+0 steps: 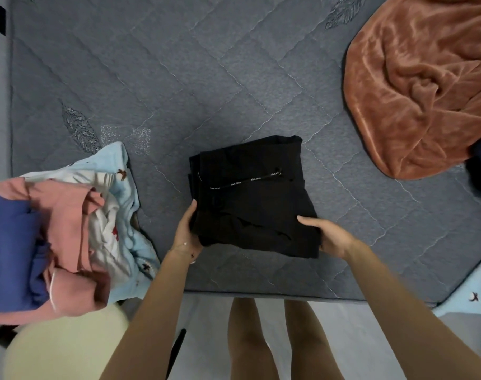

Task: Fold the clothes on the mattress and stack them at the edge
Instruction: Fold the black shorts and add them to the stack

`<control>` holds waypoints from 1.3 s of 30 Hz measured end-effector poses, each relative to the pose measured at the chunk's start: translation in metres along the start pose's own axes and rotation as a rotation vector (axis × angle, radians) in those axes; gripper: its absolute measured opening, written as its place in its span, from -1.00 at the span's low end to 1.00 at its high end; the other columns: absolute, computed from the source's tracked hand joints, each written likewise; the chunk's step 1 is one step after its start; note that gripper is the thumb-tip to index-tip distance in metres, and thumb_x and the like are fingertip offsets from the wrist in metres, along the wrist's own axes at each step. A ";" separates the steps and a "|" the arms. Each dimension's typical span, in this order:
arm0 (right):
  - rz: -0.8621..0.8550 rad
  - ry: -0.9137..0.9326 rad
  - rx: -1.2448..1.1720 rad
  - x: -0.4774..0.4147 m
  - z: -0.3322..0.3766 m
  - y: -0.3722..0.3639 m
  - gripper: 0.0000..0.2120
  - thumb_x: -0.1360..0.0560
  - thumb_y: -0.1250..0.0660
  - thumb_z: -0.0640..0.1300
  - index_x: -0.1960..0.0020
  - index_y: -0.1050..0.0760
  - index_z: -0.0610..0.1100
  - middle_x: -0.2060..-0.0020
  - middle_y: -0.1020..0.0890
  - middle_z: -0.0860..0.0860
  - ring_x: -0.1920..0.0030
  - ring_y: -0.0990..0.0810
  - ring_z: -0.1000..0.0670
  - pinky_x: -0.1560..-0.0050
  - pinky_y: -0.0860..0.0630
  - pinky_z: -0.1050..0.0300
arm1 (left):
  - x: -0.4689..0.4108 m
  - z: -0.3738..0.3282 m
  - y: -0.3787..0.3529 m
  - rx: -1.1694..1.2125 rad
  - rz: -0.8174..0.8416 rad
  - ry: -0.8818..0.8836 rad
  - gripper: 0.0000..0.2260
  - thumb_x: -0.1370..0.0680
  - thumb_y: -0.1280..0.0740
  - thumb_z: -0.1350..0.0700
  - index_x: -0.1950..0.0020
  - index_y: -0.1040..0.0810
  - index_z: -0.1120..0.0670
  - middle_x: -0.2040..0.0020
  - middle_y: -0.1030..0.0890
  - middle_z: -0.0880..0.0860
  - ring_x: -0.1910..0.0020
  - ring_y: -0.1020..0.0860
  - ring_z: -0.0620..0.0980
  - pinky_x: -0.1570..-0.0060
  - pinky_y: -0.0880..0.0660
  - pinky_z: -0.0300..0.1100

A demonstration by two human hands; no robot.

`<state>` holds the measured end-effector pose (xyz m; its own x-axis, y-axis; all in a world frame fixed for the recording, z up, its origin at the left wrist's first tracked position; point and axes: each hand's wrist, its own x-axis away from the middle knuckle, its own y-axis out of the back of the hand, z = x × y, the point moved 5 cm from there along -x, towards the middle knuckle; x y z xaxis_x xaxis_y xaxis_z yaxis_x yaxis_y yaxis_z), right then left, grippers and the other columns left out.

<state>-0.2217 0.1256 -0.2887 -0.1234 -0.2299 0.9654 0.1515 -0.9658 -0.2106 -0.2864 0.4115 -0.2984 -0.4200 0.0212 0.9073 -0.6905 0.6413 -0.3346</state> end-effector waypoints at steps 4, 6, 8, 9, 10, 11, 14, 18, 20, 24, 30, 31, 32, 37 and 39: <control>0.102 0.041 -0.262 -0.003 -0.023 -0.010 -0.50 -0.36 -0.47 -0.06 -0.28 -0.52 -0.11 -0.17 -0.64 -0.05 -0.16 -0.63 -0.05 -0.04 -0.58 0.05 | -0.003 0.006 0.000 -0.013 0.047 0.019 -0.52 -0.46 -0.32 -0.26 -0.27 -0.58 -0.02 -0.29 -0.56 0.09 -0.25 -0.55 0.09 -0.21 -0.44 0.04; 0.156 0.063 -0.383 -0.004 -0.031 -0.017 -0.51 -0.40 -0.45 -0.07 -0.30 -0.50 -0.13 -0.21 -0.61 -0.08 -0.21 -0.60 -0.10 -0.09 -0.57 -0.01 | -0.006 0.007 0.000 -0.014 0.054 0.025 -0.56 -0.45 -0.31 -0.27 -0.17 -0.66 -0.03 -0.27 -0.58 0.08 -0.22 -0.56 0.09 -0.19 -0.45 0.04; 0.185 0.063 -0.476 -0.004 -0.037 -0.024 -0.55 -0.40 -0.45 -0.11 -0.27 -0.52 -0.16 -0.18 -0.63 -0.12 -0.16 -0.62 -0.14 0.01 -0.61 -0.01 | -0.009 0.008 0.003 -0.008 0.044 0.031 -0.57 -0.43 -0.33 -0.27 -0.11 -0.68 -0.03 -0.24 -0.60 0.09 -0.19 -0.59 0.08 -0.12 -0.48 0.02; 0.178 0.049 -0.499 -0.005 -0.040 -0.026 -0.57 -0.38 -0.46 -0.14 -0.22 -0.54 -0.18 -0.13 -0.65 -0.12 -0.09 -0.66 -0.13 0.09 -0.62 0.02 | -0.010 0.009 0.005 0.000 0.039 0.037 -0.57 -0.41 -0.35 -0.27 -0.10 -0.69 -0.01 -0.23 -0.61 0.10 -0.17 -0.60 0.09 -0.09 -0.50 0.02; 0.165 0.028 -0.510 -0.005 -0.044 -0.028 -0.62 -0.36 -0.45 -0.16 -0.16 -0.56 -0.18 -0.05 -0.67 -0.11 0.01 -0.68 -0.11 0.17 -0.62 0.06 | -0.011 0.010 0.006 0.012 0.032 0.044 -0.56 -0.40 -0.37 -0.26 -0.09 -0.69 0.00 -0.21 -0.61 0.11 -0.16 -0.60 0.10 -0.06 -0.52 0.02; 0.162 0.002 -0.515 -0.005 -0.047 -0.030 -0.67 -0.35 -0.44 -0.16 -0.10 -0.57 -0.19 0.04 -0.67 -0.11 0.12 -0.67 -0.10 0.26 -0.60 0.12 | -0.011 0.011 0.008 0.025 0.028 0.051 -0.56 -0.38 -0.38 -0.25 -0.09 -0.69 0.02 -0.19 -0.62 0.12 -0.14 -0.61 0.11 -0.04 -0.53 0.03; 0.257 -0.047 -0.545 -0.006 -0.051 -0.038 -0.81 -0.39 -0.33 -0.15 0.04 -0.52 -0.21 0.24 -0.56 -0.10 0.44 -0.47 -0.02 0.55 -0.38 0.25 | -0.011 0.009 0.006 -0.034 0.023 0.038 -0.63 -0.39 -0.37 -0.22 0.00 -0.72 0.00 -0.09 -0.67 0.09 -0.05 -0.65 0.08 0.04 -0.57 -0.01; 0.268 -0.040 -0.471 -0.007 -0.054 -0.037 -0.85 -0.39 -0.36 -0.13 0.11 -0.59 -0.21 0.27 -0.57 -0.09 0.49 -0.43 0.00 0.55 -0.35 0.25 | -0.009 0.008 0.001 -0.218 0.000 -0.006 -0.71 -0.44 -0.35 -0.12 0.02 -0.69 0.04 0.07 -0.69 0.04 0.08 -0.67 -0.01 0.09 -0.55 -0.10; 0.164 -0.048 -0.342 -0.008 -0.057 -0.031 -0.81 -0.42 -0.37 -0.08 0.08 -0.67 -0.18 0.18 -0.67 -0.11 0.36 -0.60 -0.10 0.39 -0.51 0.16 | -0.006 0.010 0.001 -0.271 -0.013 -0.014 -0.66 -0.42 -0.36 -0.10 -0.09 -0.62 0.08 0.02 -0.68 0.05 0.05 -0.66 -0.03 0.11 -0.55 -0.15; -0.074 0.061 -0.177 -0.013 -0.059 -0.008 -0.68 -0.44 -0.41 -0.04 -0.17 -0.54 -0.10 -0.06 -0.69 -0.01 -0.08 -0.65 -0.01 -0.03 -0.57 0.03 | -0.001 0.017 0.007 -0.398 -0.030 0.015 -0.45 -0.40 -0.40 -0.05 -0.36 -0.45 0.07 -0.18 -0.60 0.06 -0.15 -0.56 0.00 -0.03 -0.52 -0.11; -0.152 0.140 -0.176 -0.008 -0.060 0.004 -0.72 -0.49 -0.39 -0.07 -0.18 -0.54 -0.13 -0.06 -0.69 -0.01 -0.07 -0.65 0.03 0.00 -0.57 0.13 | 0.003 0.032 0.005 -0.469 0.166 0.224 -0.49 -0.38 -0.45 -0.04 -0.29 -0.45 0.00 -0.22 -0.59 -0.03 -0.21 -0.53 -0.09 -0.18 -0.46 -0.17; -0.131 0.143 -0.187 -0.008 -0.061 0.003 -0.72 -0.49 -0.40 -0.06 -0.16 -0.55 -0.13 -0.04 -0.69 -0.02 -0.06 -0.66 0.03 0.04 -0.60 0.13 | 0.004 0.035 0.003 -0.497 0.189 0.252 -0.55 -0.38 -0.45 -0.03 -0.24 -0.49 0.00 -0.19 -0.61 -0.04 -0.18 -0.56 -0.11 -0.12 -0.48 -0.21; -0.117 0.142 -0.191 -0.007 -0.062 0.003 -0.72 -0.48 -0.41 -0.04 -0.14 -0.55 -0.12 -0.03 -0.70 -0.02 -0.05 -0.67 0.01 0.05 -0.61 0.11 | 0.005 0.038 0.003 -0.520 0.192 0.267 -0.57 -0.37 -0.45 -0.01 -0.22 -0.51 0.02 -0.18 -0.62 -0.03 -0.16 -0.57 -0.12 -0.09 -0.49 -0.23; -0.265 0.184 -0.157 -0.011 -0.064 0.010 -0.69 -0.45 -0.46 -0.12 -0.15 -0.56 -0.20 -0.03 -0.69 -0.08 -0.07 -0.66 -0.04 -0.13 -0.55 0.03 | 0.006 0.051 0.010 -0.387 0.106 0.202 -0.58 -0.43 -0.39 0.18 -0.29 -0.48 0.12 -0.20 -0.60 0.09 -0.17 -0.57 -0.01 -0.07 -0.51 -0.19; -0.306 0.221 -0.197 -0.012 -0.063 0.012 -0.72 -0.45 -0.45 -0.16 -0.12 -0.56 -0.22 -0.01 -0.69 -0.08 -0.02 -0.67 -0.01 -0.02 -0.56 0.11 | 0.006 0.053 0.015 -0.363 0.046 0.136 -0.63 -0.52 -0.33 0.24 -0.31 -0.42 0.08 -0.19 -0.58 0.07 -0.15 -0.55 0.00 -0.07 -0.50 -0.18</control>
<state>-0.2806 0.1095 -0.3122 -0.3439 0.0711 0.9363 -0.1127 -0.9930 0.0341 -0.3304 0.3800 -0.3117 -0.3475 0.1423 0.9268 -0.4094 0.8662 -0.2864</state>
